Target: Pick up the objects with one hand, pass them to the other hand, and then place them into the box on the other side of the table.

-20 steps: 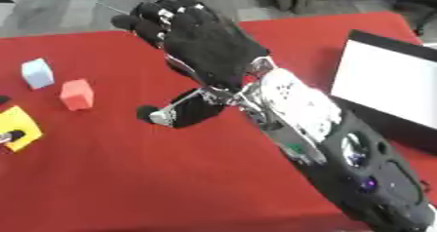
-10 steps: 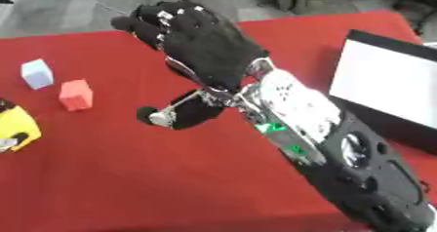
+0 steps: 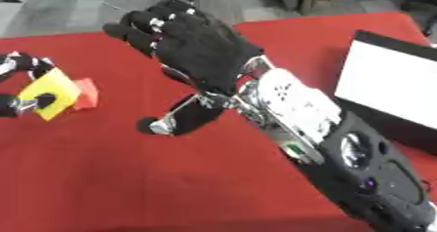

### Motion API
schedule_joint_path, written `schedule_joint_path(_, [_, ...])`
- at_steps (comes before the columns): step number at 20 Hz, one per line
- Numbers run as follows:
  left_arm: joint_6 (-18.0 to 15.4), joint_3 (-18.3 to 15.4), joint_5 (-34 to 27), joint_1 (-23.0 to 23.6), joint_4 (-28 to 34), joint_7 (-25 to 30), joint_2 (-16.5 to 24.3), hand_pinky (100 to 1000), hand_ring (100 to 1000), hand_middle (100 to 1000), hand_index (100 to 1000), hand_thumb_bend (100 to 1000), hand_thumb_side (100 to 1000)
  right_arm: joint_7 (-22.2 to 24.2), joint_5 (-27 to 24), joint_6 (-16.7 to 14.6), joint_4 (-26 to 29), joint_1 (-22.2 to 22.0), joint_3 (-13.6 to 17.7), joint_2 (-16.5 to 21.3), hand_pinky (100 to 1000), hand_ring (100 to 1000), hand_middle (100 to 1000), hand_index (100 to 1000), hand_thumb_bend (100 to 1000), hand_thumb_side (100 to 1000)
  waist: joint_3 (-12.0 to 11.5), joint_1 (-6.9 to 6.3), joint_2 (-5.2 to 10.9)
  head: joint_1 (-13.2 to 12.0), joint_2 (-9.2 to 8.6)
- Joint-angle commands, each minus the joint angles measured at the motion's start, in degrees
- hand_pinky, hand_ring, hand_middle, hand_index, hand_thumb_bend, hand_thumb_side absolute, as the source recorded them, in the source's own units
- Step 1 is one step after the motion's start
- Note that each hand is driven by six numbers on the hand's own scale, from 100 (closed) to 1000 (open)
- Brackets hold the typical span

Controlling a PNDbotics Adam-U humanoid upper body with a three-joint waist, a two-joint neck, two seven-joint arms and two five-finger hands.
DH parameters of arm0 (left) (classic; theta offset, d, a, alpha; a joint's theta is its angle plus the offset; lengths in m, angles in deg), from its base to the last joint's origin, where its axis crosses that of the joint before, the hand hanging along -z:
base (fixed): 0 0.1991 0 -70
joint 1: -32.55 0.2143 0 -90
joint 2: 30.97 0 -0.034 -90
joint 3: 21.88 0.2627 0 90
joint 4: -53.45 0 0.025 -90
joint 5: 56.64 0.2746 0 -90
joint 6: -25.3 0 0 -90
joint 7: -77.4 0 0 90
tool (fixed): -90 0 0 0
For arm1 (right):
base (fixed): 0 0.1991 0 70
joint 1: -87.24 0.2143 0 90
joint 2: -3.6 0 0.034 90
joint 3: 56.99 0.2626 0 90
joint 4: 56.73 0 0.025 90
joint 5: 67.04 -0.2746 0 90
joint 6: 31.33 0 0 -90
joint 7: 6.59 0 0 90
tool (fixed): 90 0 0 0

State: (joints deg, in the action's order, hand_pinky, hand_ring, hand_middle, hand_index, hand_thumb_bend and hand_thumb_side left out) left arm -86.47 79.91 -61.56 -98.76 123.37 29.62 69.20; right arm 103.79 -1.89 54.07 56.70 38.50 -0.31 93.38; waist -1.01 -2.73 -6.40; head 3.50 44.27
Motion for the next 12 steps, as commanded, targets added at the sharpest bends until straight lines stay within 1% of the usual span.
schedule_joint_path(1, [3.8,1.44,-6.45,-2.34,3.68,7.33,-0.26,747,438,406,596,100,630,0.2,0.96,-1.0,1.16,1.2,0.15,-0.44,908,852,878,980,603,532,-0.18,-0.01,1.09,-0.24,-0.15])
schedule_joint_path(3, [5.66,3.05,-7.87,-3.36,5.01,9.16,-1.61,749,442,410,600,100,641,0.04,1.06,-1.22,1.16,1.34,0.03,-0.62,907,853,879,980,600,523,-0.2,-0.02,1.08,-0.28,-0.15])
schedule_joint_path(4, [6.33,3.97,-8.01,-3.71,5.58,9.46,-2.22,749,444,412,601,100,620,-0.05,1.09,-1.28,1.16,1.39,-0.02,-0.67,909,854,880,980,600,518,-0.19,-0.02,1.07,-0.29,-0.15])
schedule_joint_path(5, [6.87,4.77,-7.92,-3.92,6.02,9.61,-2.77,749,445,413,602,100,645,-0.08,1.12,-1.31,1.16,1.39,-0.04,-0.7,908,854,879,979,598,517,-0.18,-0.03,1.06,-0.29,-0.15])
schedule_joint_path(8, [8.13,6.69,-7.2,-4.0,7.03,9.73,-4.33,751,448,416,605,100,661,0.04,1.29,-1.05,1.16,1.17,0.02,-0.75,904,852,877,977,594,501,-0.1,-0.11,1.03,-0.3,-0.15])
schedule_joint_path(12, [9.16,8.11,-6.68,-4.05,7.86,9.74,-5.67,752,453,420,609,100,674,0.97,1.67,-0.29,1.16,0.71,-0.17,-0.73,905,850,872,974,593,491,-0.13,-0.43,1.05,-0.37,-0.15])
